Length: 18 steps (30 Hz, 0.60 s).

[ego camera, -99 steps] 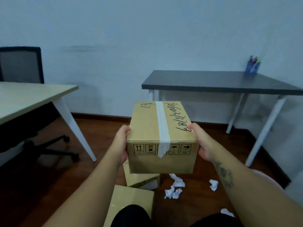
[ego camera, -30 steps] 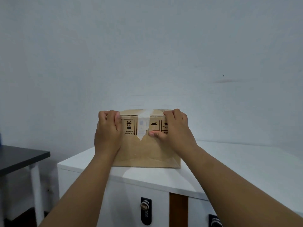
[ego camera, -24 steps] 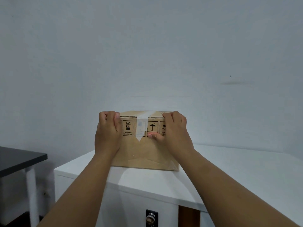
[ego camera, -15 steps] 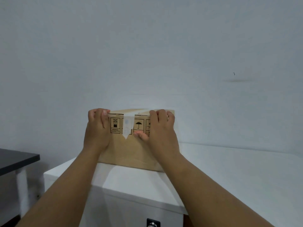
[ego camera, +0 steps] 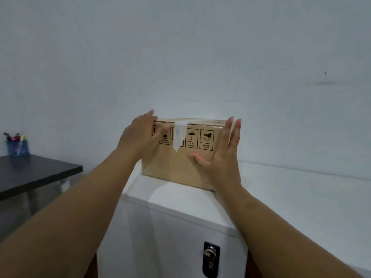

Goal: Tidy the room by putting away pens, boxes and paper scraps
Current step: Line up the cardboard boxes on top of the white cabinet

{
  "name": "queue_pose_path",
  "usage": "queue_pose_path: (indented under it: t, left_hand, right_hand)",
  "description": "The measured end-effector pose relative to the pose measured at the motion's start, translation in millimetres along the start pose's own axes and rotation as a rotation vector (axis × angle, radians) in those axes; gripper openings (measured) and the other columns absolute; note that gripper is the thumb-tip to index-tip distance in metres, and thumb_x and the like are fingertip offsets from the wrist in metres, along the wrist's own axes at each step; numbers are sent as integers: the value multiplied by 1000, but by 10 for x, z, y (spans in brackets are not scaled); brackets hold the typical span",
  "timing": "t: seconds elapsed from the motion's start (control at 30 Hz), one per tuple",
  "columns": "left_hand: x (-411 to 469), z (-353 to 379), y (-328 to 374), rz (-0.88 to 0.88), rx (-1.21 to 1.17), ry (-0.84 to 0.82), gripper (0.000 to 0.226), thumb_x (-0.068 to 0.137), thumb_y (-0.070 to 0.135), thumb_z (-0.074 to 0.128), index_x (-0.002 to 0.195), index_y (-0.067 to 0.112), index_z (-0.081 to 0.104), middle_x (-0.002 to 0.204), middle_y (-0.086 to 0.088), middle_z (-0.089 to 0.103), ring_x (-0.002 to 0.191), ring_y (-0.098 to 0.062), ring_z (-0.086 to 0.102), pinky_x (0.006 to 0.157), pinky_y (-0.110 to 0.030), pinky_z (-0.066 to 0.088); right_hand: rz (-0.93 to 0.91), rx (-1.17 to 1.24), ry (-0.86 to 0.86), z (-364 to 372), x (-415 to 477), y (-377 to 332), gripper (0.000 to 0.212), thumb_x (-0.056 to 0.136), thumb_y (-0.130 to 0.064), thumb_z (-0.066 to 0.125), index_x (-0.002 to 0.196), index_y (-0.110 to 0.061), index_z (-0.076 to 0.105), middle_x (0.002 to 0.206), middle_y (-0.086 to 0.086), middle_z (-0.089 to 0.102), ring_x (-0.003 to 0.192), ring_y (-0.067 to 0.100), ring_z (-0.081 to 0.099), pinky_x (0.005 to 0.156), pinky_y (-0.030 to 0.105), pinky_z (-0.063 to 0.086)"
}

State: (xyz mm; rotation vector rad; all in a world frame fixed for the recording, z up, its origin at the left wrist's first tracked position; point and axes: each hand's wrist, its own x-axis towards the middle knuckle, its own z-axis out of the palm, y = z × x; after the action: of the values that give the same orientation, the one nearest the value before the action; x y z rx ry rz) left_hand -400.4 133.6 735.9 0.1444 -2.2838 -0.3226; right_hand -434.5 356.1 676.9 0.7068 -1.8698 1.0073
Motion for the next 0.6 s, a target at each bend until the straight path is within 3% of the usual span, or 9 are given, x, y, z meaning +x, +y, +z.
queue_pose_path:
  t: [0.07,0.17,0.27,0.33,0.43,0.5,0.6]
  left_hand:
    - [18,-76,-32,4,-53,-60,74,85,75,40,136,22,45,143,2,47,123,-20,50,95,-47,46]
    - [41,-113,-126,43,23,-86,76,85,72,45,146,28,36,143,3,46,129,-20,46,99,-47,44]
    - [41,-107,-210,50,-40,-98,70,87,70,46,147,36,35,144,5,44,131,-18,43,102,-50,43]
    - [56,-101,-261,33,-83,-102,67,88,65,49,146,33,38,145,4,42,131,-18,44,104,-49,41]
    - [84,-128,-284,29,-108,-131,67,89,62,51,146,29,39,146,3,42,132,-17,43,107,-46,39]
    - [111,-141,-306,20,-90,-161,68,88,65,50,145,30,40,145,3,43,132,-19,42,108,-48,38]
    - [116,-148,-308,36,18,-154,81,82,81,35,139,24,44,132,-3,52,130,-33,40,107,-59,33]
  right_hand:
    - [16,88,-14,6,26,-20,132,69,-47,81,146,-29,-25,161,-6,-11,150,13,-3,115,26,22]
    - [206,287,-72,14,7,-13,136,68,-38,86,145,-41,-26,164,-9,4,148,8,18,114,27,29]
    - [391,509,-225,22,-56,47,119,69,-32,87,153,-33,3,145,-7,47,119,2,55,98,22,49]
    - [431,573,-289,72,-72,117,109,69,-26,88,150,-27,14,127,-11,60,102,-1,64,87,22,56]
    - [437,607,-306,181,-66,195,109,68,-26,88,149,-28,15,129,-8,59,104,2,65,89,28,57]
    - [447,608,-314,228,-70,216,119,64,-35,89,150,-35,8,144,-4,47,120,11,57,99,34,52]
    - [470,588,-330,251,-81,182,126,58,-43,91,149,-42,4,149,-7,38,130,19,48,104,39,47]
